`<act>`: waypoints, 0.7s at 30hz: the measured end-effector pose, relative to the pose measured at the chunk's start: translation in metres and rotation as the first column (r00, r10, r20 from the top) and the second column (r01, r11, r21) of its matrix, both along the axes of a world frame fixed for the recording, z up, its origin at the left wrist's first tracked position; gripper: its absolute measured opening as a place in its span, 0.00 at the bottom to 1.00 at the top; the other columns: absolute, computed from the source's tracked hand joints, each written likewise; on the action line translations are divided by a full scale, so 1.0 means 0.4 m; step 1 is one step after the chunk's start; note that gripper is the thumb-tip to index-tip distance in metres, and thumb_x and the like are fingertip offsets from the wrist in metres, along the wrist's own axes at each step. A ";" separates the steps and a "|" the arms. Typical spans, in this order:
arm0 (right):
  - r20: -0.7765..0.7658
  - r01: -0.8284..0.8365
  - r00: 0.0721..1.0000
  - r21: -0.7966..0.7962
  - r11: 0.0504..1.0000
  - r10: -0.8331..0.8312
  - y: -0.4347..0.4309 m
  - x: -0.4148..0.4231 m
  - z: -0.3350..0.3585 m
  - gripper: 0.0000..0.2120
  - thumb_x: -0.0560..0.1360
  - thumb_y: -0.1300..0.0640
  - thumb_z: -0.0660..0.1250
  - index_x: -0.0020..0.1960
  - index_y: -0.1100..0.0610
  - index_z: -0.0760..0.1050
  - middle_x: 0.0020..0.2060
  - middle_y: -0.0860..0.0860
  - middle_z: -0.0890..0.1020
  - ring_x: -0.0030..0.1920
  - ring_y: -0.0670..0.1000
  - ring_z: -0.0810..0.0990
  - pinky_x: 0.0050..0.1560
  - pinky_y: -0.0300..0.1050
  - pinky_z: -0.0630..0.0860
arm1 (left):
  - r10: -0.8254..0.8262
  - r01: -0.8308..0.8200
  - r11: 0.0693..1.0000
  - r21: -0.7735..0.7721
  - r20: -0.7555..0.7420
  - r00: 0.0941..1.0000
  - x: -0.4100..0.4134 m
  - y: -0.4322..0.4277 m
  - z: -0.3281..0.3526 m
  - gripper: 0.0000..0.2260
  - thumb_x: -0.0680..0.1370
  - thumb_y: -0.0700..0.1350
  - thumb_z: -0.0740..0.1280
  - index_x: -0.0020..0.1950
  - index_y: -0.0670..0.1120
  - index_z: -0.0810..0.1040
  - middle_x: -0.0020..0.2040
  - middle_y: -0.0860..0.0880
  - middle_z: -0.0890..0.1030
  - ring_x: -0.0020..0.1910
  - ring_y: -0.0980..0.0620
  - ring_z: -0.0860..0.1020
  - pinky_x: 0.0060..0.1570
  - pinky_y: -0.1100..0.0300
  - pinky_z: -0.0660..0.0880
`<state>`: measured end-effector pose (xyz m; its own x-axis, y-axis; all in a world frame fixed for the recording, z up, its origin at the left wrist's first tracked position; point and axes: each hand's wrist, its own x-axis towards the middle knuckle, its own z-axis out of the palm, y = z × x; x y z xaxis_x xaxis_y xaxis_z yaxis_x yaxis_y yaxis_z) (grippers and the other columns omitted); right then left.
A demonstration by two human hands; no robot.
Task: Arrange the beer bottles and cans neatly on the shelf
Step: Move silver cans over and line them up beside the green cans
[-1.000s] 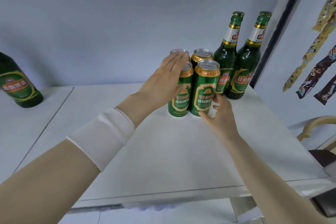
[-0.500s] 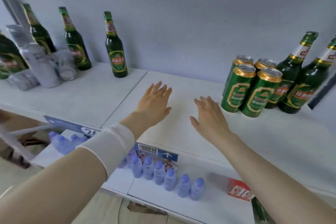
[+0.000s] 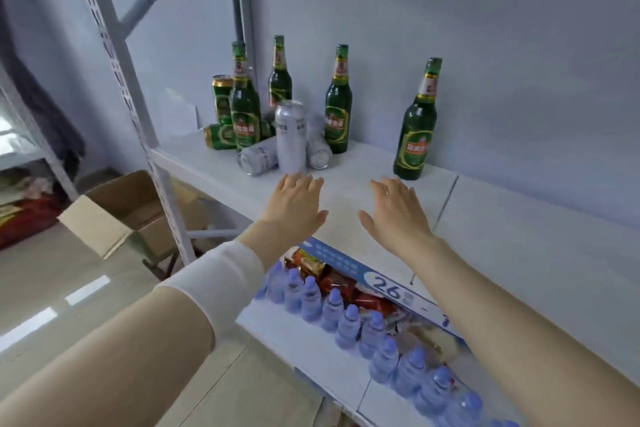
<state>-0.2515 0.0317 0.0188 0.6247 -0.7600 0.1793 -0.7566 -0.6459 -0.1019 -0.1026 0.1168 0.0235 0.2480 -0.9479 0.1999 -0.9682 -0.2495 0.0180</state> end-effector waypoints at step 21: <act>0.726 -0.007 0.653 0.291 0.957 -0.216 -0.263 0.571 -0.050 0.38 0.59 0.52 0.79 0.64 0.59 0.68 0.60 0.56 0.76 0.57 0.53 0.76 0.58 0.49 0.75 | 0.124 -0.282 0.935 -0.215 -0.546 0.829 0.558 -0.228 -0.173 0.32 0.71 0.54 0.69 0.69 0.43 0.61 0.64 0.43 0.69 0.63 0.42 0.68 0.60 0.52 0.65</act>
<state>-0.0232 -0.0733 -0.0010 0.2772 -0.8971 0.3440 -0.4126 -0.4345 -0.8006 0.1206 0.0254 -0.0457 0.5696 -0.7889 0.2307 -0.7232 -0.3477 0.5967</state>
